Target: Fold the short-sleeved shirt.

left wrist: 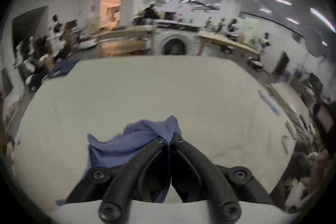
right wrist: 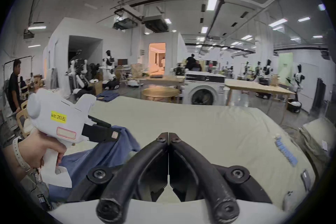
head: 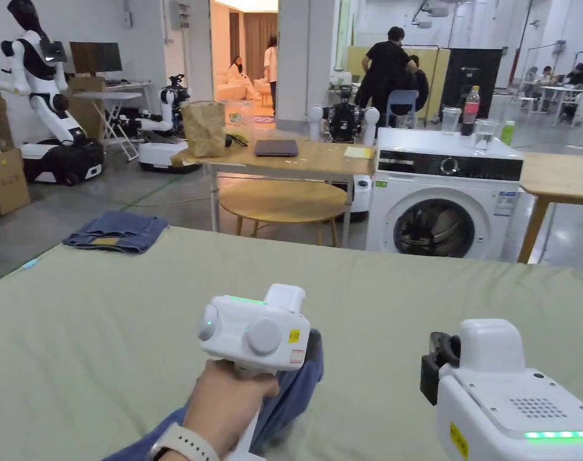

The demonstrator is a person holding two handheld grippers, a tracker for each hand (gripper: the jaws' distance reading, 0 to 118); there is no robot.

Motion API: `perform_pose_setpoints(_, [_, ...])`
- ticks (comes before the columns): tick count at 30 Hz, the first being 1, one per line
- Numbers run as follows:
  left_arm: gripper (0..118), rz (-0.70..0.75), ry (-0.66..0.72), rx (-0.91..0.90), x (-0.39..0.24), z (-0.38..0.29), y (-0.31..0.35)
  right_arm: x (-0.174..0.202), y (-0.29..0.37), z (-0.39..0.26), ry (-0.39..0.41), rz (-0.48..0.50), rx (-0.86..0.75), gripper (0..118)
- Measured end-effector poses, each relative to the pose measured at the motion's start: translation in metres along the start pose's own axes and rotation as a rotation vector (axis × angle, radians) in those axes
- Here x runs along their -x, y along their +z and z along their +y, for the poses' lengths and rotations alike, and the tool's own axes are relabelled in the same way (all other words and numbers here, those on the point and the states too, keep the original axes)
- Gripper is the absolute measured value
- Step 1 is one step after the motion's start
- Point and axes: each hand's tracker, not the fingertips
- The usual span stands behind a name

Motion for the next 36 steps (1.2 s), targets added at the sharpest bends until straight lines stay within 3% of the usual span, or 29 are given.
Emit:
perform_pose_setpoints(6, [0,-0.233,-0.167,0.016,-0.160,0.026,-0.046,-0.094,0.043,-0.001,-0.008,-0.188,0.000,0])
perform_pose_setpoints(9, [0,-0.223,-0.260,0.129,-0.219,0.008,-0.096,-0.135,0.058,-0.009,-0.017,-0.258,0.017,0])
perform_pose_setpoints(13, [0,-0.157,-0.262,0.328,-0.252,-0.034,-0.174,-0.175,0.067,-0.023,-0.030,-0.319,0.055,0])
perform_pose_setpoints(19, [1,-0.115,-0.265,0.274,-0.252,-0.055,-0.193,-0.196,0.063,-0.040,-0.022,-0.329,0.106,0])
perform_pose_setpoints(20, [14,-0.128,-0.266,0.226,-0.250,-0.052,-0.180,-0.195,0.061,-0.041,-0.022,-0.327,0.110,0])
perform_pose_setpoints(21, [38,-0.126,-0.258,0.189,-0.243,-0.050,-0.168,-0.193,0.061,-0.042,-0.023,-0.320,0.111,0])
perform_pose_setpoints(22, [80,-0.130,-0.242,0.151,-0.234,-0.048,-0.152,-0.191,0.060,-0.042,-0.026,-0.306,0.109,0])
perform_pose_setpoints(23, [101,-0.119,-0.225,0.095,-0.224,-0.046,-0.129,-0.187,0.059,-0.042,-0.023,-0.296,0.101,0])
perform_pose_setpoints(24, [105,-0.103,-0.213,0.019,-0.213,-0.044,-0.101,-0.183,0.059,-0.042,-0.013,-0.290,0.094,0])
perform_pose_setpoints(28, [105,0.031,-0.168,-0.251,-0.149,-0.059,0.022,-0.163,0.063,-0.041,-0.031,-0.224,0.028,0])
perform_pose_setpoints(34, [105,0.311,-0.115,-0.455,-0.066,-0.119,0.158,-0.124,0.067,-0.048,-0.034,-0.175,-0.018,0])
perform_pose_setpoints(35, [99,0.355,-0.095,-0.451,-0.055,-0.127,0.168,-0.118,0.067,-0.049,-0.035,-0.178,-0.017,0])
perform_pose_setpoints(36, [77,0.374,-0.078,-0.452,-0.048,-0.133,0.175,-0.114,0.068,-0.050,-0.036,-0.180,-0.016,0])
